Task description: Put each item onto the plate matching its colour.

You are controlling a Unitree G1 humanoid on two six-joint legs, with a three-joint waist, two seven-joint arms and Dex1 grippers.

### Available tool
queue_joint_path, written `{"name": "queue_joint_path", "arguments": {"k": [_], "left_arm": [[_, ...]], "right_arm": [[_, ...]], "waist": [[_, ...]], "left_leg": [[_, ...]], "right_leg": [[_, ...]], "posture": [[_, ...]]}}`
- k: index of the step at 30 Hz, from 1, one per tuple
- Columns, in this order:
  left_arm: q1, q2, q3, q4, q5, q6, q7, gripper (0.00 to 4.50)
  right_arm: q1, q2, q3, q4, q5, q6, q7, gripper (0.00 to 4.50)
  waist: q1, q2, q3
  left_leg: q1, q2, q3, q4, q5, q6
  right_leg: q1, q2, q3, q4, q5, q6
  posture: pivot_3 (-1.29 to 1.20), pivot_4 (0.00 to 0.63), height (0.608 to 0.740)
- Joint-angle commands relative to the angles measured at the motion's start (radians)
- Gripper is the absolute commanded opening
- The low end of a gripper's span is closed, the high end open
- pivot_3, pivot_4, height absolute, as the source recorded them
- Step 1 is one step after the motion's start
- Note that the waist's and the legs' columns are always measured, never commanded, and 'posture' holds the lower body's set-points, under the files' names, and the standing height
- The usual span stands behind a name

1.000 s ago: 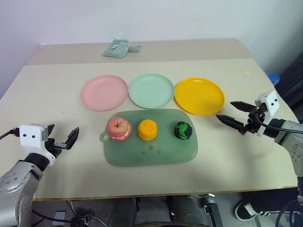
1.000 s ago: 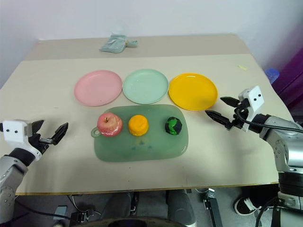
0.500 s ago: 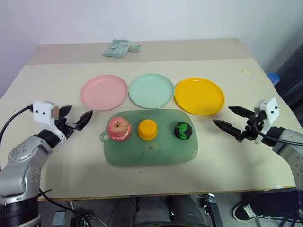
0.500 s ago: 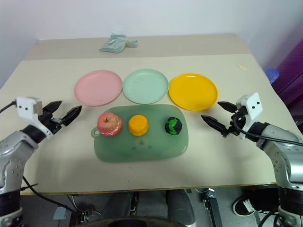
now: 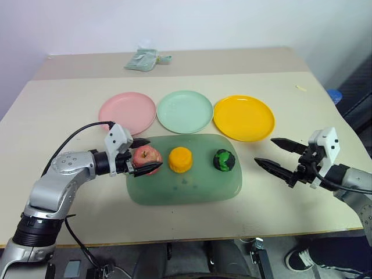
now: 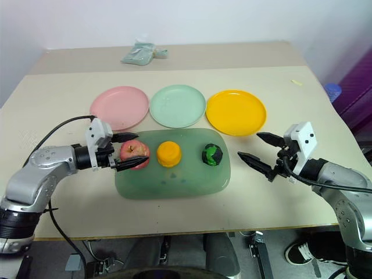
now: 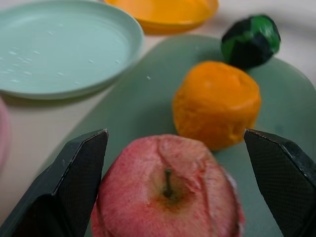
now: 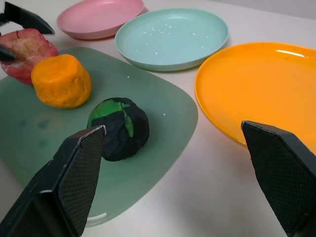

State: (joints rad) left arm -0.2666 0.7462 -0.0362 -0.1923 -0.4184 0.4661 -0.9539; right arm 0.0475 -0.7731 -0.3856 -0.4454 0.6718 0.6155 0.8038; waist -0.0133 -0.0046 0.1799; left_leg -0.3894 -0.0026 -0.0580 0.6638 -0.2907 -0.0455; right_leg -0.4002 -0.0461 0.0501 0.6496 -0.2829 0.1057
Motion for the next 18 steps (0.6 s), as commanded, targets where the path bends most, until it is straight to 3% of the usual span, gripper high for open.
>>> {"name": "queue_joint_path", "arguments": {"k": [1,4,10,13,18], "left_arm": [[-0.018,0.005,-0.034,0.047,0.069,-0.040,-0.004,3.93],[-0.021,-0.011,-0.009,0.065,0.050,-0.042,-0.003,2.94],[-0.044,-0.047,0.160,0.159,-0.043,-0.049,0.042,2.89],[-0.136,-0.074,0.203,0.297,0.048,-0.119,0.191,2.89],[-0.355,-0.152,0.183,0.551,0.164,-0.090,0.434,2.89]], "right_arm": [[-0.002,0.006,-0.002,-0.056,0.013,-0.020,-0.004,4.50],[-0.006,0.011,0.010,-0.062,0.011,-0.025,-0.007,4.50],[-0.018,0.017,0.031,-0.063,0.011,-0.040,-0.008,4.50],[-0.043,0.027,0.048,-0.059,0.010,-0.047,-0.015,4.50],[-0.092,0.048,0.096,-0.043,-0.008,-0.058,-0.027,4.50]], "waist": [[0.000,0.000,0.000],[0.000,0.000,0.000],[0.000,0.000,0.000],[0.002,0.000,0.000],[0.009,-0.001,0.000]], "left_leg": [[0.000,0.000,0.000,0.000,0.000,0.000],[0.000,0.000,0.000,0.000,0.000,0.000],[0.000,0.000,0.000,0.000,0.000,0.000],[0.000,0.000,-0.001,0.000,0.000,0.000],[-0.001,-0.001,-0.002,0.003,0.000,0.000]], "right_leg": [[0.000,0.000,0.000,0.000,0.000,0.000],[0.000,0.000,0.000,0.000,0.000,0.000],[0.000,0.000,0.000,0.000,0.000,0.000],[0.000,0.000,0.000,0.001,0.000,0.000],[0.001,-0.001,-0.002,0.001,0.000,0.001]], "posture": [[0.00,0.150,0.740],[0.00,0.150,0.740],[0.00,0.150,0.740],[0.00,0.150,0.740],[0.00,0.150,0.740]]}}
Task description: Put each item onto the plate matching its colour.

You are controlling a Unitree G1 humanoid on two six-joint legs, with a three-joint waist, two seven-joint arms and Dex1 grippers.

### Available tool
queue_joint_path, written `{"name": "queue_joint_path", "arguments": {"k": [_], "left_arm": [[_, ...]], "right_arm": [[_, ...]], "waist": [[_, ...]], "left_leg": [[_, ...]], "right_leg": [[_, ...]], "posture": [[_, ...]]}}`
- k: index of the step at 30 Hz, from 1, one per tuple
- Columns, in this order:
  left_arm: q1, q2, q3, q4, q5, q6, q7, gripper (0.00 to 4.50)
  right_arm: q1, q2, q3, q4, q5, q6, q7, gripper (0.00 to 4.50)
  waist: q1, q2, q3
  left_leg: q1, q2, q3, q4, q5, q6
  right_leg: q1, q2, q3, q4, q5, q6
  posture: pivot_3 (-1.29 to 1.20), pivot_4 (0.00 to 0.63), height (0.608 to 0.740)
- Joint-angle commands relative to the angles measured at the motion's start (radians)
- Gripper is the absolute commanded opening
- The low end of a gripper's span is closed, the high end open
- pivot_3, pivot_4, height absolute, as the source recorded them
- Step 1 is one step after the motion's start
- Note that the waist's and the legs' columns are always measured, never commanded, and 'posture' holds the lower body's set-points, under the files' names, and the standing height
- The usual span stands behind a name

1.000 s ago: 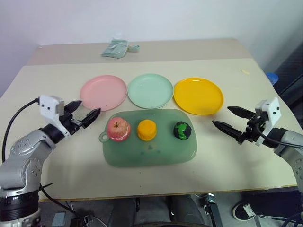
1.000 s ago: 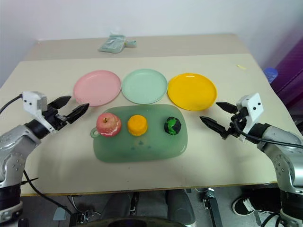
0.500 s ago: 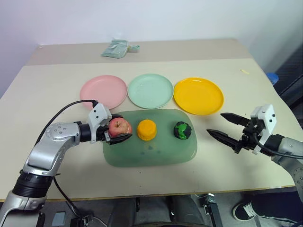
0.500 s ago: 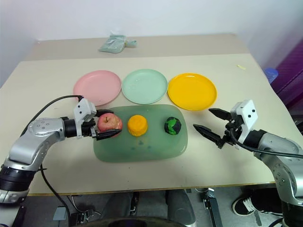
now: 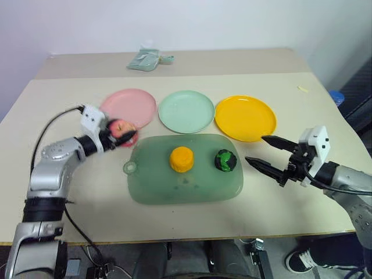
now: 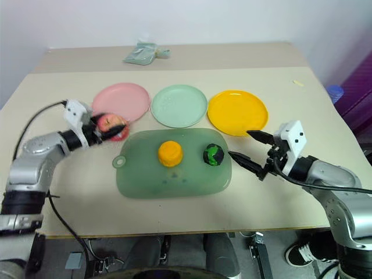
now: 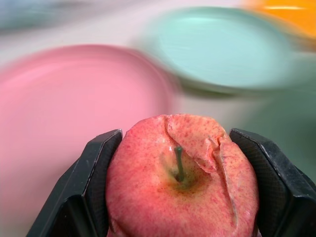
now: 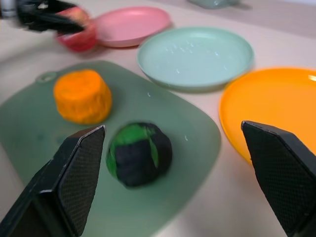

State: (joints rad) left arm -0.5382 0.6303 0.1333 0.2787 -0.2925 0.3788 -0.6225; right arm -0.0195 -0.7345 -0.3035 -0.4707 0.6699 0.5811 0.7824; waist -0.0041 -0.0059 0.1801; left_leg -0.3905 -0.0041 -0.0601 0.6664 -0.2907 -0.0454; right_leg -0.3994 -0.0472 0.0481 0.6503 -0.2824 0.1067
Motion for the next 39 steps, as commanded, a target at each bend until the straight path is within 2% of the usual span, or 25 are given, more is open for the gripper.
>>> {"name": "queue_joint_path", "arguments": {"k": [1,3,6,7,13,24,29,34,39], "left_arm": [[-0.115,-0.059,0.021,0.112,0.035,0.000,0.120,2.89],[-0.169,-0.084,0.018,0.182,0.048,0.000,0.145,2.89],[-0.215,-0.110,0.016,0.230,0.055,-0.015,0.145,4.37],[-0.224,-0.116,0.017,0.234,0.051,-0.016,0.140,4.45],[-0.256,-0.131,0.036,0.203,0.020,-0.002,0.115,4.45],[-0.329,-0.134,0.090,0.212,0.030,-0.076,0.215,4.45],[-0.214,-0.084,0.141,0.099,0.000,-0.096,0.168,4.45],[0.031,-0.004,0.153,-0.106,-0.025,-0.090,0.051,4.45],[0.157,0.008,0.191,-0.246,-0.090,-0.022,0.032,4.45]], "right_arm": [[-0.033,0.012,0.023,-0.016,-0.008,-0.025,-0.008,4.50],[-0.049,0.019,0.040,-0.020,-0.015,-0.029,-0.017,4.50],[-0.063,0.026,0.049,-0.029,-0.012,-0.027,-0.029,4.50],[-0.063,0.027,0.050,-0.032,-0.011,-0.026,-0.031,4.50],[-0.043,0.040,0.060,-0.038,-0.021,-0.040,-0.040,4.50],[-0.088,0.048,0.090,-0.067,-0.004,-0.018,-0.080,4.50],[-0.136,0.053,0.130,-0.104,0.019,0.019,-0.092,4.50],[-0.201,0.079,0.236,-0.129,0.004,0.061,-0.119,4.50],[-0.240,0.104,0.286,-0.110,-0.005,0.058,-0.112,4.50]], "waist": [[0.000,0.000,0.000],[-0.001,0.000,0.000],[-0.009,0.000,0.000],[-0.011,0.000,0.000],[-0.009,0.000,0.000],[-0.011,-0.001,0.000],[-0.015,0.000,0.000],[-0.013,0.000,0.000],[0.009,-0.002,0.000]], "left_leg": [[0.000,0.000,0.000,0.000,0.000,0.000],[-0.001,-0.001,0.000,0.000,0.000,0.000],[-0.001,0.000,0.000,0.000,0.000,0.000],[-0.001,0.000,0.000,-0.001,0.000,0.000],[-0.001,0.000,0.001,-0.001,0.000,0.000],[-0.002,0.000,0.001,0.000,0.000,0.000],[-0.002,0.000,0.001,-0.001,0.000,0.000],[-0.002,0.001,0.002,-0.001,0.000,-0.001],[-0.002,0.001,0.000,0.000,0.000,-0.001]], "right_leg": [[0.000,0.000,0.000,0.000,0.000,0.000],[-0.001,-0.001,0.000,0.000,0.000,0.000],[-0.001,0.000,0.000,0.000,0.000,0.000],[-0.002,0.000,0.000,0.000,0.000,0.000],[-0.003,0.000,0.001,0.001,0.000,0.000],[-0.004,0.000,0.001,0.002,0.000,0.000],[-0.005,0.000,0.002,0.003,0.000,0.000],[-0.006,0.000,0.003,0.003,0.000,0.000],[-0.005,-0.003,0.002,0.003,0.000,0.000]], "posture": [[0.00,0.150,0.740],[0.00,0.150,0.740],[0.00,0.150,0.740],[0.00,0.150,0.740],[0.00,0.150,0.740],[0.00,0.150,0.740],[0.00,0.150,0.740],[0.00,0.150,0.740],[0.00,0.150,0.740]]}}
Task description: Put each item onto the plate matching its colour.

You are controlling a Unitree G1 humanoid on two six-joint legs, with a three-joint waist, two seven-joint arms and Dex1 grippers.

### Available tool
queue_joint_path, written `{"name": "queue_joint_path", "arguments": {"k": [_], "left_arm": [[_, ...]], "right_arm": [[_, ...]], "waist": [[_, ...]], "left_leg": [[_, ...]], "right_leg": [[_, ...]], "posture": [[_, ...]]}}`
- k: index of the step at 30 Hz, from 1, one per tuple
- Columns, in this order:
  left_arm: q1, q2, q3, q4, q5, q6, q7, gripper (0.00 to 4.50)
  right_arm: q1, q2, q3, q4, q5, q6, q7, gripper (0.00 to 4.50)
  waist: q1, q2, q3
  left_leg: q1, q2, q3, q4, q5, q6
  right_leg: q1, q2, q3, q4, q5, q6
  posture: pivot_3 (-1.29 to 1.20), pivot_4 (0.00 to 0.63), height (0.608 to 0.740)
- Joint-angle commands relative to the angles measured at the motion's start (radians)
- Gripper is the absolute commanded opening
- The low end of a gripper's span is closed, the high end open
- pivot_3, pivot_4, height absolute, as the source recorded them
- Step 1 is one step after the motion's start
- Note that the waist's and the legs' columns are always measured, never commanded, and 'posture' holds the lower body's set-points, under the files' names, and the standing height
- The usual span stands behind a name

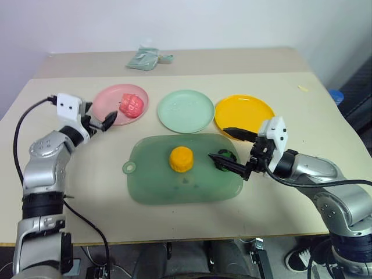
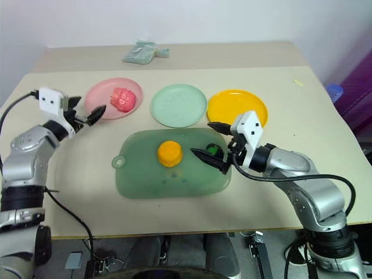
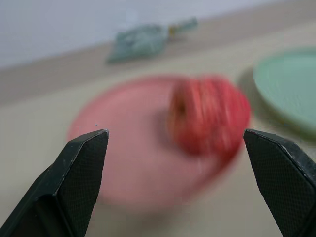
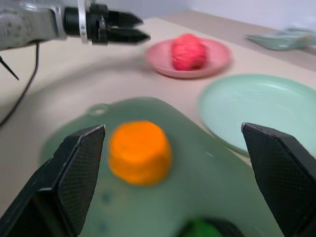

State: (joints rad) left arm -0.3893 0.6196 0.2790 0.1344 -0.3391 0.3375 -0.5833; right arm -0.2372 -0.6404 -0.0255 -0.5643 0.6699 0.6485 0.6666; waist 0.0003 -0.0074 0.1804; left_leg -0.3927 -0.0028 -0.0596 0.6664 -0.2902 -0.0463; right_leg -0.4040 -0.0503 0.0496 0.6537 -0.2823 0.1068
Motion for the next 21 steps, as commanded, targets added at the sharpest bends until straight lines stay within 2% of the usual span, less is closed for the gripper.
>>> {"name": "queue_joint_path", "arguments": {"k": [1,7,13,21], "left_arm": [[0.031,0.020,0.045,-0.131,-0.053,0.031,-0.015,4.45],[0.188,0.050,-0.025,-0.304,-0.085,0.056,-0.143,4.45],[0.327,0.076,-0.070,-0.401,-0.107,0.039,-0.265,4.45],[0.457,0.085,-0.076,-0.466,-0.093,-0.058,-0.360,4.45]], "right_arm": [[-0.033,0.012,0.024,-0.009,-0.014,-0.010,0.007,4.50],[-0.106,0.029,0.149,0.048,-0.132,-0.005,-0.015,4.50],[-0.133,0.044,0.227,0.036,-0.197,0.019,-0.025,4.50],[-0.282,0.173,0.361,0.088,-0.273,0.192,-0.124,4.50]], "waist": [[0.007,-0.001,0.000],[-0.008,-0.001,0.000],[-0.015,-0.001,0.000],[-0.014,0.000,0.000]], "left_leg": [[0.000,0.000,0.000,0.000,0.000,0.000],[0.001,0.000,0.001,0.000,0.000,0.000],[0.001,0.000,0.001,-0.001,0.000,0.000],[0.001,0.002,0.001,-0.001,0.000,0.000]], "right_leg": [[0.000,0.000,0.000,0.000,0.000,0.000],[0.000,0.001,0.000,0.000,0.000,0.000],[-0.001,0.002,0.000,0.000,0.000,0.000],[-0.001,0.002,0.000,0.000,0.000,-0.001]], "posture": [[0.00,0.150,0.740],[0.00,0.150,0.740],[0.00,0.150,0.740],[0.00,0.150,0.740]]}}
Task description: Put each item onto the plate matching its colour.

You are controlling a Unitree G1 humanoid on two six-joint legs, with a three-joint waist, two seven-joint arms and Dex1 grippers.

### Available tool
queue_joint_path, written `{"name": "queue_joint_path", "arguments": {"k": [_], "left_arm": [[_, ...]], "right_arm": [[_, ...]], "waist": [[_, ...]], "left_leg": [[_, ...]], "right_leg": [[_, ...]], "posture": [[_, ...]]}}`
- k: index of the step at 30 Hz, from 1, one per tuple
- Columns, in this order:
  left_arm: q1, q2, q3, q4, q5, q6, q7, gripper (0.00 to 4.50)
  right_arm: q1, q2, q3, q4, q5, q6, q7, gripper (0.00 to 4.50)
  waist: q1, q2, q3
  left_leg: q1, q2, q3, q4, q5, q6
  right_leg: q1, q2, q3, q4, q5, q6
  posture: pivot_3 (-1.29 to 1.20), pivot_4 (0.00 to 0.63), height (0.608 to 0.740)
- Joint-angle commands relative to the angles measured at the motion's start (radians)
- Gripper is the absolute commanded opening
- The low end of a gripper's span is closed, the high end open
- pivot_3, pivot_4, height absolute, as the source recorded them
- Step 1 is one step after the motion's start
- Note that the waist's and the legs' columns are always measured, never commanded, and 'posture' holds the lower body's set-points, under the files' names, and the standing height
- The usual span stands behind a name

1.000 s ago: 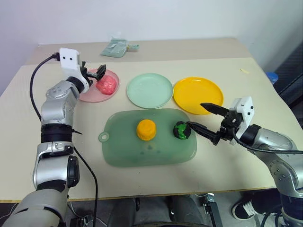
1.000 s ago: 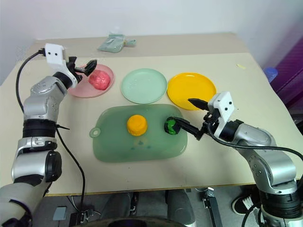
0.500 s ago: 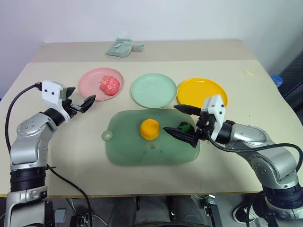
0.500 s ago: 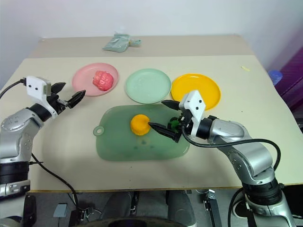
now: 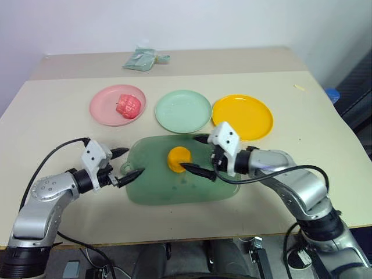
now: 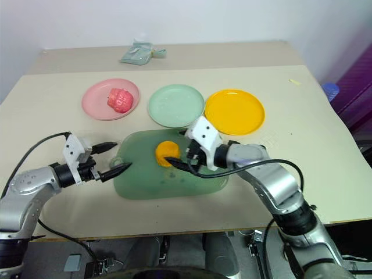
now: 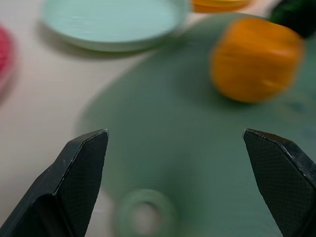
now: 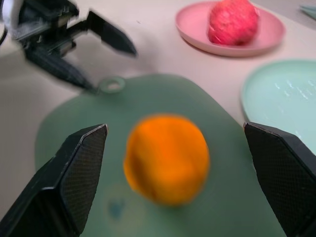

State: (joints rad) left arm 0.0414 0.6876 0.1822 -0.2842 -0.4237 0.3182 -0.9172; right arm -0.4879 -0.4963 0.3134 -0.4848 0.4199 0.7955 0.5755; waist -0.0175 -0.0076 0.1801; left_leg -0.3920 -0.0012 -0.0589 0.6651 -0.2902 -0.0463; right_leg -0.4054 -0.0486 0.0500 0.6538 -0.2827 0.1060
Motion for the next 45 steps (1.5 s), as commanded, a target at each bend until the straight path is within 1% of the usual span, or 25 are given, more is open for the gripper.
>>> {"name": "queue_joint_path", "arguments": {"k": [1,4,9,12,14,15,16,18,20,22,24,28,31,32,33,34,38,40,42,45], "left_arm": [[0.038,0.017,0.025,-0.055,-0.015,-0.045,-0.033,4.45],[0.065,0.014,0.037,-0.070,-0.027,-0.060,-0.041,4.45],[0.097,0.004,0.041,-0.095,-0.030,-0.071,-0.039,4.45],[0.107,-0.002,0.037,-0.104,-0.027,-0.073,-0.033,4.50],[0.111,-0.005,0.037,-0.093,-0.022,-0.082,-0.037,4.50],[0.112,-0.005,0.037,-0.086,-0.020,-0.088,-0.040,4.50],[0.112,-0.005,0.037,-0.080,-0.020,-0.093,-0.043,4.50],[0.112,-0.005,0.036,-0.076,-0.021,-0.098,-0.045,4.50],[0.112,-0.008,0.034,-0.070,-0.022,-0.106,-0.049,4.50],[0.115,-0.015,0.024,-0.071,-0.023,-0.114,-0.052,4.50],[0.117,-0.024,0.007,-0.079,-0.022,-0.118,-0.053,4.50],[0.110,-0.044,-0.038,-0.098,-0.016,-0.114,-0.048,4.50],[0.100,-0.054,-0.063,-0.109,-0.009,-0.112,-0.038,4.50],[0.097,-0.056,-0.068,-0.112,-0.007,-0.112,-0.032,4.50],[0.095,-0.057,-0.070,-0.114,-0.007,-0.112,-0.028,4.50],[0.095,-0.058,-0.070,-0.115,-0.007,-0.111,-0.024,4.50],[0.110,-0.057,-0.067,-0.125,-0.009,-0.113,-0.010,4.50],[0.119,-0.055,-0.066,-0.126,-0.008,-0.117,-0.008,4.50],[0.123,-0.053,-0.066,-0.124,-0.008,-0.119,-0.008,4.50],[0.122,-0.049,-0.067,-0.115,-0.008,-0.122,-0.012,4.50]], "right_arm": [[-0.040,0.041,0.027,0.018,-0.032,0.061,-0.044,4.50],[-0.052,0.060,0.035,0.033,-0.035,0.118,-0.054,4.50],[-0.057,0.067,0.059,0.062,-0.067,0.154,-0.060,4.50],[-0.060,0.082,0.048,0.060,-0.059,0.176,-0.061,3.63],[-0.069,0.093,0.029,0.048,-0.052,0.188,-0.066,2.72],[-0.075,0.098,0.012,0.039,-0.046,0.193,-0.068,2.50],[-0.084,0.109,-0.024,0.030,-0.029,0.203,-0.072,2.47],[-0.096,0.126,-0.087,0.021,0.002,0.225,-0.081,2.47],[-0.119,0.124,-0.177,0.037,0.019,0.242,-0.101,2.47],[-0.150,0.101,-0.272,0.101,-0.011,0.239,-0.152,2.47],[-0.182,0.078,-0.331,0.189,-0.058,0.230,-0.209,2.47],[-0.219,0.037,-0.373,0.411,-0.148,0.158,-0.283,2.47],[-0.229,0.040,-0.382,0.507,-0.170,0.083,-0.278,2.47],[-0.230,0.039,-0.381,0.509,-0.171,0.046,-0.259,3.53],[-0.225,0.032,-0.375,0.494,-0.169,0.012,-0.234,3.86],[-0.216,0.023,-0.369,0.468,-0.163,-0.016,-0.202,4.42],[-0.120,-0.045,-0.392,0.278,-0.052,-0.084,0.011,4.47],[-0.043,-0.100,-0.415,0.178,0.042,-0.063,0.129,4.47],[0.054,-0.173,-0.403,0.100,0.085,-0.057,0.231,4.47],[0.151,-0.234,-0.372,0.045,0.103,-0.057,0.292,4.47]], "waist": [[0.004,0.000,0.000],[0.006,0.000,0.000],[0.001,0.000,0.000],[0.000,0.000,0.000],[-0.001,0.000,0.000],[-0.001,0.000,0.000],[-0.001,0.000,0.000],[0.001,0.000,0.000],[0.002,0.000,0.000],[0.003,0.000,0.000],[0.003,0.000,0.000],[0.001,0.000,0.000],[-0.005,0.002,0.001],[-0.007,0.003,0.001],[-0.009,0.004,0.002],[-0.011,0.004,0.002],[-0.012,0.004,0.002],[-0.006,0.004,0.002],[0.001,0.004,0.002],[0.004,0.004,0.002]], "left_leg": [[0.000,0.000,0.000,0.000,0.000,0.000],[0.000,-0.001,0.000,0.000,0.000,0.000],[0.000,-0.001,0.000,0.000,0.000,0.000],[0.000,-0.001,0.000,-0.001,0.000,0.000],[0.000,-0.001,0.000,-0.001,0.000,0.000],[0.000,-0.001,0.000,-0.001,0.000,0.000],[0.000,-0.001,0.000,-0.001,0.000,0.000],[0.000,-0.001,0.000,-0.001,0.000,0.000],[0.000,-0.001,0.000,-0.001,0.000,0.000],[0.000,-0.001,0.000,-0.001,0.000,0.000],[0.000,-0.001,0.000,-0.001,0.000,0.000],[0.000,-0.002,0.001,-0.001,0.000,0.000],[0.000,-0.002,0.002,-0.002,0.000,0.000],[0.000,-0.002,0.003,-0.002,0.000,0.000],[0.000,-0.002,0.004,-0.002,0.000,0.000],[0.000,-0.001,0.004,-0.002,0.000,0.000],[-0.001,-0.001,0.003,-0.003,0.000,0.001],[-0.001,0.000,0.003,-0.002,0.000,0.001],[0.000,0.000,0.002,-0.002,-0.001,0.001],[0.000,0.000,0.001,-0.002,-0.001,0.001]], "right_leg": [[0.000,0.000,0.000,0.000,0.000,0.000],[0.000,-0.002,0.000,0.000,0.000,0.000],[0.000,-0.001,0.000,0.000,0.000,0.000],[0.000,-0.001,0.000,0.000,0.000,0.000],[0.000,0.000,0.000,0.000,0.000,0.000],[0.000,0.000,0.000,0.000,0.000,0.000],[0.000,0.000,0.000,0.000,0.000,0.000],[0.000,-0.001,0.000,0.000,0.000,0.000],[0.000,-0.001,0.000,0.000,0.000,0.000],[0.000,-0.001,0.000,0.000,0.000,0.000],[0.000,-0.001,0.000,0.000,0.000,0.000],[0.000,-0.001,0.000,-0.001,0.000,0.000],[-0.001,0.000,0.000,-0.001,0.000,0.000],[-0.002,0.000,0.001,0.000,0.000,0.000],[-0.002,0.000,0.002,0.000,0.000,0.000],[-0.003,0.001,0.002,0.000,0.000,0.000],[-0.003,0.001,0.002,0.000,0.000,0.000],[-0.001,0.000,0.002,-0.001,0.000,0.000],[0.000,0.000,0.001,-0.003,0.000,0.000],[0.002,0.000,0.001,-0.003,0.000,0.000]], "posture": [[0.00,0.150,0.740],[0.00,0.150,0.740],[0.00,0.150,0.740],[0.00,0.150,0.740],[0.00,0.150,0.740],[0.00,0.150,0.740],[0.00,0.150,0.740],[0.00,0.150,0.740],[0.00,0.150,0.740],[0.00,0.150,0.740],[0.00,0.150,0.740],[0.00,0.150,0.740],[0.00,0.150,0.740],[0.00,0.150,0.740],[0.00,0.150,0.740],[0.00,0.150,0.740],[0.00,0.150,0.740],[0.00,0.150,0.740],[0.00,0.150,0.740],[0.00,0.150,0.740]]}}
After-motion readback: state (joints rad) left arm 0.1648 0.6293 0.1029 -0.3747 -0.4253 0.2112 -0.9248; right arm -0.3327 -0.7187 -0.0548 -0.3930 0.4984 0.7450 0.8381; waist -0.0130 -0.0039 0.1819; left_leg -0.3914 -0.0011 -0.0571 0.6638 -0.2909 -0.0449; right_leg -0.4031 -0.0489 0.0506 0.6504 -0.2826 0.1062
